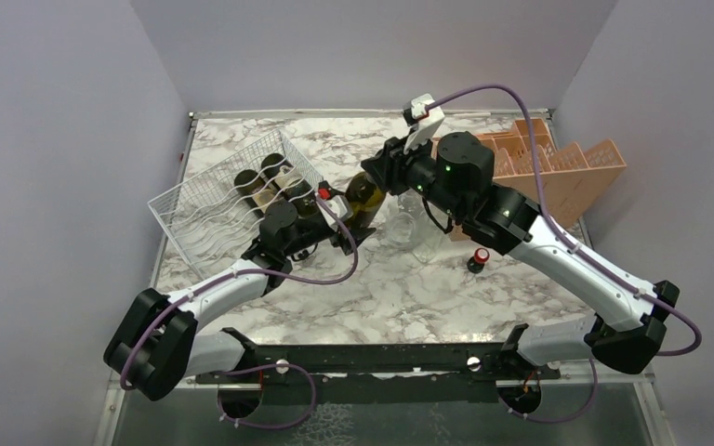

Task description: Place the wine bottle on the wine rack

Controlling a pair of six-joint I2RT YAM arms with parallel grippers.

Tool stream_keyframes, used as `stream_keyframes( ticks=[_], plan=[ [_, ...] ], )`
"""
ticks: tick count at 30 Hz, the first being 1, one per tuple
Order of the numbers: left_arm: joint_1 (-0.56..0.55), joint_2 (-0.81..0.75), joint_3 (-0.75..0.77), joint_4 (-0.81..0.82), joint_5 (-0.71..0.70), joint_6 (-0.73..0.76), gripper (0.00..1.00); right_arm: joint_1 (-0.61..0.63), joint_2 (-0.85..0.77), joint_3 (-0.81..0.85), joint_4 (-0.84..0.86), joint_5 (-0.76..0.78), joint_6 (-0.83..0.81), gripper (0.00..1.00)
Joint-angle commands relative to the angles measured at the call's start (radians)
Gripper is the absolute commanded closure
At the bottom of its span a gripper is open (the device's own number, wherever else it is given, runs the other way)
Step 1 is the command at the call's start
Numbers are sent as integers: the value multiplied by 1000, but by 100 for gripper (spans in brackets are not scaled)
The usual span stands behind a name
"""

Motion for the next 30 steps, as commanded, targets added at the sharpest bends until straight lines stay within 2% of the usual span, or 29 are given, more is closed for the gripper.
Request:
stream_keyframes(
  ticks=[1, 4, 7, 10, 11, 12, 16, 19, 23, 30],
  plan=[
    [-6, 11, -16, 134, 3, 3, 16, 2, -64, 41, 113, -25, 24, 99],
    [-6, 1, -13, 170, -15, -1, 28, 2, -70, 36, 106, -23, 23, 99],
    [-6, -14, -5, 174, -30, 23, 47, 2, -75, 31, 93, -15, 21, 99],
    [-6, -32, 0, 174, -31, 67, 76, 2, -81, 25, 74, -12, 19, 98],
    [-6, -37, 5, 173, -35, 88, 95, 2, -83, 22, 67, -11, 17, 93],
    [-7, -43, 7, 172, -42, 109, 100, 2, -87, 20, 58, -9, 18, 86],
    [-6, -71, 23, 172, -67, 213, 100, 2, -107, 3, 32, -2, 12, 48],
    [-6, -94, 44, 164, -104, 338, 100, 2, -131, -17, 20, -14, -13, 33],
    [-6, -126, 85, 109, -148, 562, 100, 1, -172, -32, 9, -76, -65, 27],
    [-6, -149, 170, -28, -236, 957, 100, 2, -234, -37, -35, -144, -151, 26]
  ],
)
